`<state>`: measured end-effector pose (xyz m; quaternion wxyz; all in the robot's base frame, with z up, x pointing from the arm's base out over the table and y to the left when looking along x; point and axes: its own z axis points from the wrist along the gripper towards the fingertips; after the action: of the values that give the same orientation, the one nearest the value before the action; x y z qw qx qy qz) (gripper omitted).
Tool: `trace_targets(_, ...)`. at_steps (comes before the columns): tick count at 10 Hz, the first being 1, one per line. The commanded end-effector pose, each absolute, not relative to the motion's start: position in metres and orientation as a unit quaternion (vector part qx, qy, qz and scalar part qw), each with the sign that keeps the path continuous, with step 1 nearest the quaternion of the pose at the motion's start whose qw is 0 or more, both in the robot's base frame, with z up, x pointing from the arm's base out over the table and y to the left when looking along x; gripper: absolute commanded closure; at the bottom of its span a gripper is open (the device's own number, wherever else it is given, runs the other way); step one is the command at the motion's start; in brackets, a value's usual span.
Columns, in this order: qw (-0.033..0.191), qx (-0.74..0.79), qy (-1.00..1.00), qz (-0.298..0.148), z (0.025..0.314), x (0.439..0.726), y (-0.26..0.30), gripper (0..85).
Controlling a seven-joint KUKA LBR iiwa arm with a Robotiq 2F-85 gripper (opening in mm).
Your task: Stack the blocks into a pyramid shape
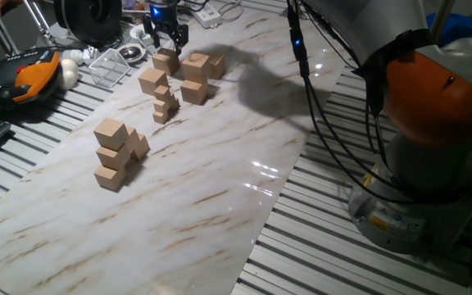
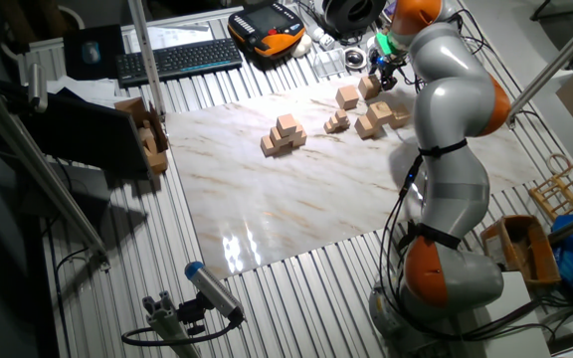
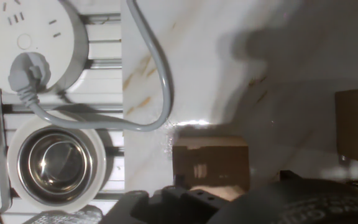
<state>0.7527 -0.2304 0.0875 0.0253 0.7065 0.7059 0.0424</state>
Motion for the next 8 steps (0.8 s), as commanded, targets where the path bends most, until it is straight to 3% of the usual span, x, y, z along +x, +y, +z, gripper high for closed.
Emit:
trace_targets(1, 0.023, 0.708, 0.704, 0.044, 0.0873, 0.7526, -0.2308, 17.0)
trace_targets(2, 0.028, 0.708, 0.704, 0.046, 0.0873, 0.7526, -0.2308, 17.0)
trace_targets(3, 0.034, 0.706, 0.706, 0.044, 0.0873, 0.7526, -0.2308, 0.0)
trace_targets(8, 0.046, 0.699, 0.712, 0.048, 0.0886, 0.7579, -0.2295, 0.0)
